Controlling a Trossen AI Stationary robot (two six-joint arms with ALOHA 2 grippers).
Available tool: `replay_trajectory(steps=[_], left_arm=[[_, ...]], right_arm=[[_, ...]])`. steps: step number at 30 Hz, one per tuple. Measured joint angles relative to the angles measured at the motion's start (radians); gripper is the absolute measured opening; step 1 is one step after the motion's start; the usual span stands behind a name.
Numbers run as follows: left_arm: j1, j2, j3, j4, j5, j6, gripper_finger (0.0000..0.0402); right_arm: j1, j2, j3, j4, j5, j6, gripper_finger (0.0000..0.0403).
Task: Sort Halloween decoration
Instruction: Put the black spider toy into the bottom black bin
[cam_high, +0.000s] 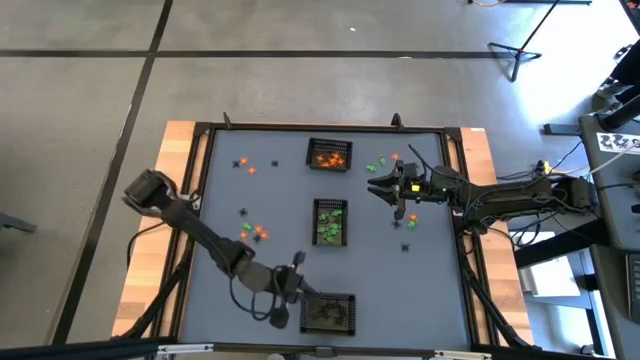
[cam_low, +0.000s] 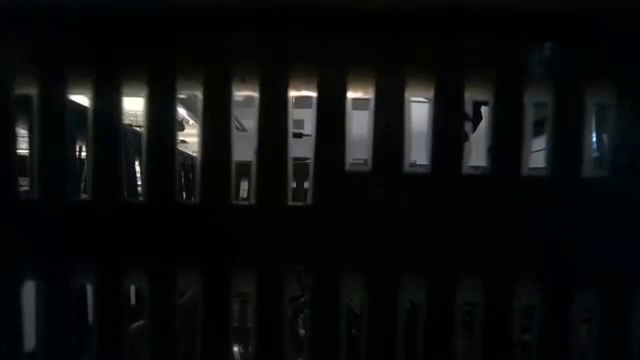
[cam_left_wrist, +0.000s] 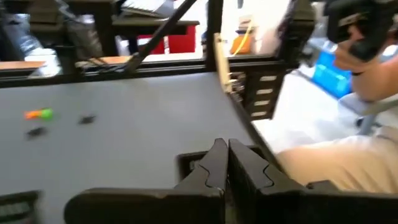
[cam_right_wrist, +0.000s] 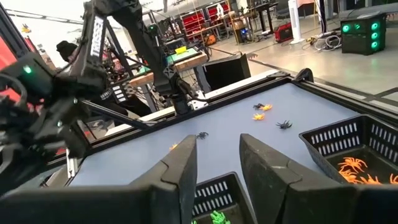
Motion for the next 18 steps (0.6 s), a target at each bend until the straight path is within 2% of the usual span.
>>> replay_trajectory(steps=[4, 8, 14, 18], left_arm=[[-0.006, 0.078, 0.0, 0.14, 0.074, 0.0, 0.0], [-0.006, 0.123, 0.0, 0.202, 0.142, -0.002, 0.0], [-0.005, 0.135, 0.0, 0.21, 0.153, -0.008, 0.0001], [-0.005, 0.135, 0.0, 0.21, 0.153, -0.009, 0.0022]], right_arm=[[0.0, 0.0, 0.0, 0.0, 0.0, 0.001, 0.0119], [0.001, 0.0, 0.0, 0.0, 0.0, 0.003, 0.0119], [0.001, 0.0, 0.0, 0.0, 0.0, 0.003, 0.0119], [0.001, 0.0, 0.0, 0.0, 0.0, 0.003, 0.0119]])
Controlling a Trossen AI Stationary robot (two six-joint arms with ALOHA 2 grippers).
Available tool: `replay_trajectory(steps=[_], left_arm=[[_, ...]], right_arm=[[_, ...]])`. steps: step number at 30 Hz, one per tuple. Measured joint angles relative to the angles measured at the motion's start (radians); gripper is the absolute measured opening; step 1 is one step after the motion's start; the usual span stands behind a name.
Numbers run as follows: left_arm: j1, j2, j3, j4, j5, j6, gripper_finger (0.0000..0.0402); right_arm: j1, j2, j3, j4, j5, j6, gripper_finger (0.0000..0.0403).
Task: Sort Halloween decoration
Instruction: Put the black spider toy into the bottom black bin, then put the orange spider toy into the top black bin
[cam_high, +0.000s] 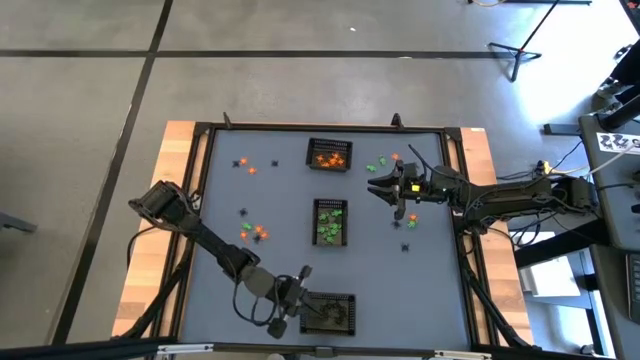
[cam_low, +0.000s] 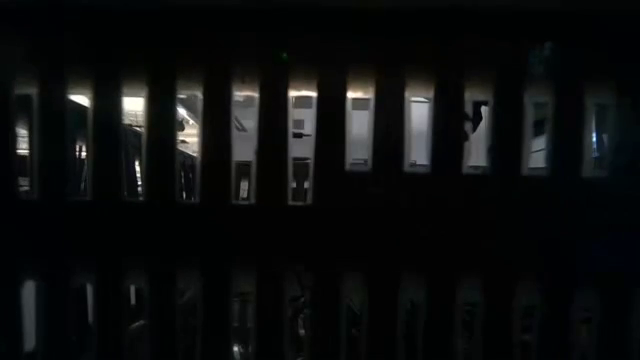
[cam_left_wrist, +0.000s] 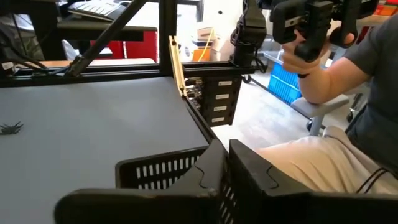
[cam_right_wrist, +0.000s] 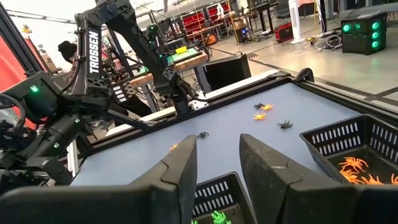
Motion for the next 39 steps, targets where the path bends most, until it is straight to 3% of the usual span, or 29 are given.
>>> replay_trajectory(steps=[8, 11, 18, 20, 24, 29, 34, 39], left_arm=[[0.003, -0.007, 0.0, -0.01, -0.082, 0.006, 0.0089], [0.014, -0.077, 0.0, -0.11, -0.166, 0.03, 0.0097], [0.068, -0.416, 0.0, -0.677, -0.66, -0.074, 0.0095], [0.108, -0.509, 0.0, -0.851, -0.743, -0.151, 0.0095], [0.241, -0.641, 0.0, -1.181, -0.719, -0.322, 0.0095], [0.47, -0.7, 0.0, -1.478, -0.576, -0.444, 0.0095], [0.707, -0.701, 0.0, -1.709, -0.459, -0.466, 0.0095], [0.903, -0.696, 0.0, -1.773, -0.352, -0.367, 0.0109]], right_arm=[[0.0, 0.0, 0.0, 0.0, 0.0, 0.0, 0.0119], [0.0, 0.0, 0.0, -0.001, 0.0, 0.0, 0.0119], [0.0, 0.0, 0.0, -0.007, 0.0, 0.0, 0.0119], [0.0, 0.0, 0.0, -0.007, 0.0, 0.0, 0.0119], [0.0, 0.0, 0.0, -0.007, 0.0, 0.0, 0.0119], [0.0, 0.0, 0.0, -0.007, 0.0, 0.0, 0.0119], [0.0, 0.0, 0.0, -0.007, 0.0, 0.0, 0.0119], [0.0, 0.0, 0.0, -0.006, 0.0, 0.0, 0.0119]])
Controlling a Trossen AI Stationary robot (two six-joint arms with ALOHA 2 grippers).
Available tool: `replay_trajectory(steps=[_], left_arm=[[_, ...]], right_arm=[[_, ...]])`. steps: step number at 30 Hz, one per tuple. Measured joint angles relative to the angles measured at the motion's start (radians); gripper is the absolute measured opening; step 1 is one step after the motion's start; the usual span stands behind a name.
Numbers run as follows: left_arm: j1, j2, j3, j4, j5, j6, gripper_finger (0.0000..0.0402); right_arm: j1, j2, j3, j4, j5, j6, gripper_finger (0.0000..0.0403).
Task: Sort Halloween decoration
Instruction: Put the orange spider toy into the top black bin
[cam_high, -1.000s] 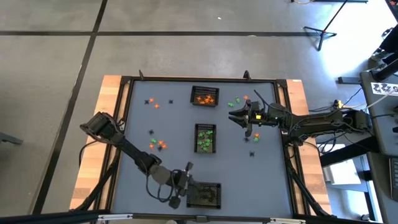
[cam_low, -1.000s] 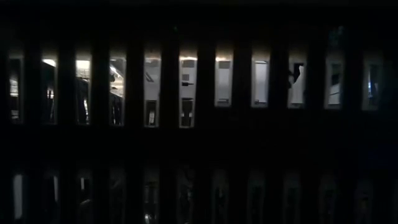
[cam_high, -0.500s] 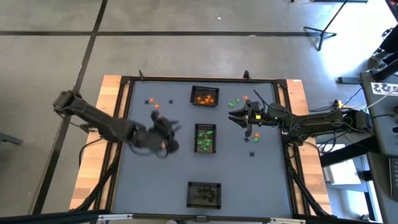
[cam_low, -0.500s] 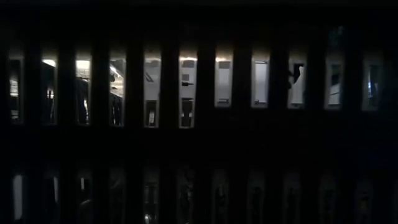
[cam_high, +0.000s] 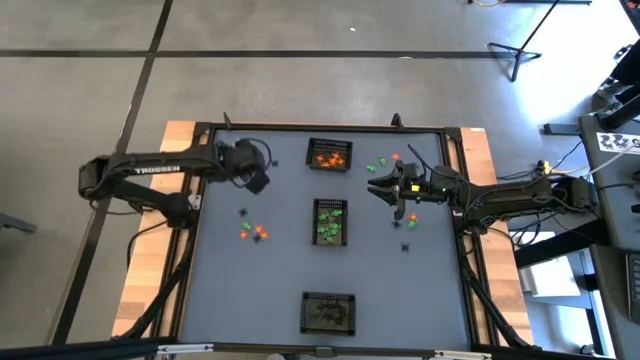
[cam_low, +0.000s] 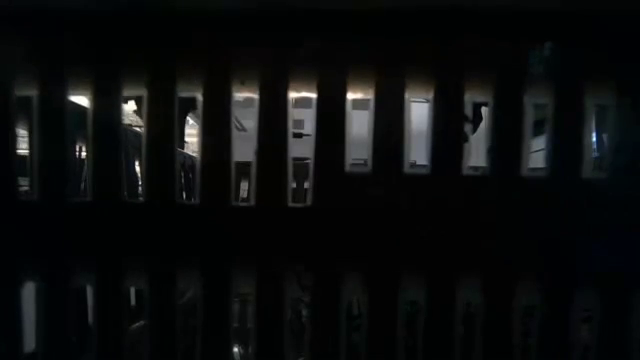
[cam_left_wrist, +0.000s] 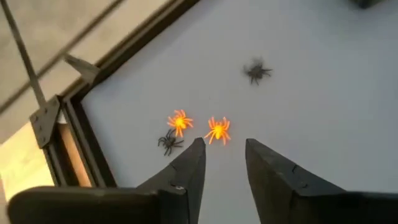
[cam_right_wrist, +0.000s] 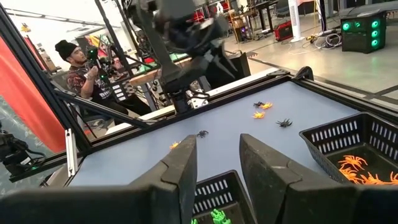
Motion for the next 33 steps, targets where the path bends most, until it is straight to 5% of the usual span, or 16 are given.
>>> replay_trajectory(steps=[6, 14, 24, 33], left_arm=[[0.171, 0.024, 0.0, 0.053, 0.154, 0.133, 0.0165], [0.235, 0.166, 0.0, 0.092, 0.199, 0.17, 0.021], [0.271, 0.385, 0.0, 0.18, 0.313, 0.22, 0.0201], [0.348, 0.432, 0.0, 0.187, 0.335, 0.195, 0.0174]], right_arm=[[0.0, 0.0, 0.0, 0.0, 0.002, -0.003, 0.0119], [0.0, 0.0, 0.0, 0.0, 0.002, -0.007, 0.0119], [0.0, 0.0, 0.0, -0.001, 0.002, -0.007, 0.0119], [0.0, 0.0, 0.0, -0.03, 0.001, -0.008, 0.0119]])
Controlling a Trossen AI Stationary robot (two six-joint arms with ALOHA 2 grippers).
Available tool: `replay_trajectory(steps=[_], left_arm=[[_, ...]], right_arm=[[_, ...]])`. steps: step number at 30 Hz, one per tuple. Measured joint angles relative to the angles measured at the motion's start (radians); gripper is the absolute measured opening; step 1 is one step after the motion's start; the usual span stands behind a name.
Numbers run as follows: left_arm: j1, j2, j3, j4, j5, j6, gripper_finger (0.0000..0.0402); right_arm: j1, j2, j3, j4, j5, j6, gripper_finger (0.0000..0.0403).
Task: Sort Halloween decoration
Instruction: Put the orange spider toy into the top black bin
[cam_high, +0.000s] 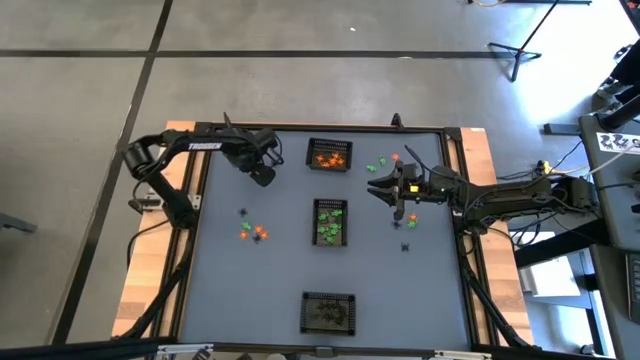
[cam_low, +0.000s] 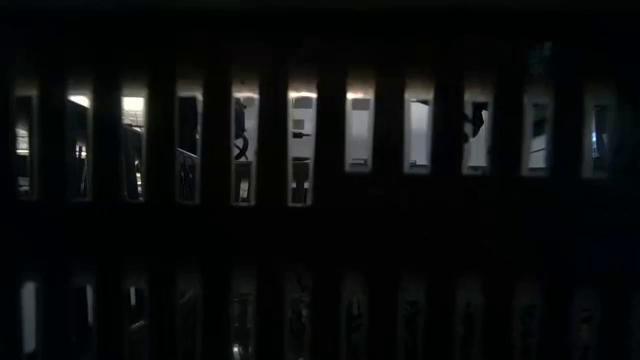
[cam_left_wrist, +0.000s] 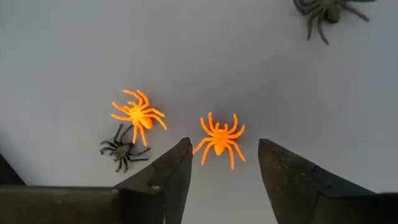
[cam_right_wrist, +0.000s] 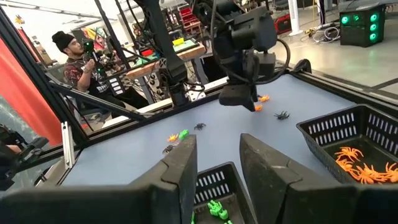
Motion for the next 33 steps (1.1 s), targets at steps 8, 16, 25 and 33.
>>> replay_trajectory(steps=[8, 16, 25, 33], left_arm=[[0.002, 0.047, -0.029, 0.057, 0.061, -0.003, 0.0127], [-0.001, 0.037, -0.043, 0.069, 0.061, 0.023, 0.0044], [-0.031, -0.096, -0.049, 0.076, 0.092, 0.052, 0.0002], [-0.136, -0.243, -0.047, 0.285, 0.239, 0.087, 0.0001]], right_arm=[[0.0, 0.0, 0.0, 0.001, 0.0, 0.0, 0.0119], [0.0, 0.0, 0.0, 0.001, -0.001, 0.0, 0.0119], [0.0, 0.0, 0.0, 0.001, -0.001, 0.0, 0.0119], [0.0, 0.0, 0.0, 0.008, -0.001, 0.0, 0.0119]])
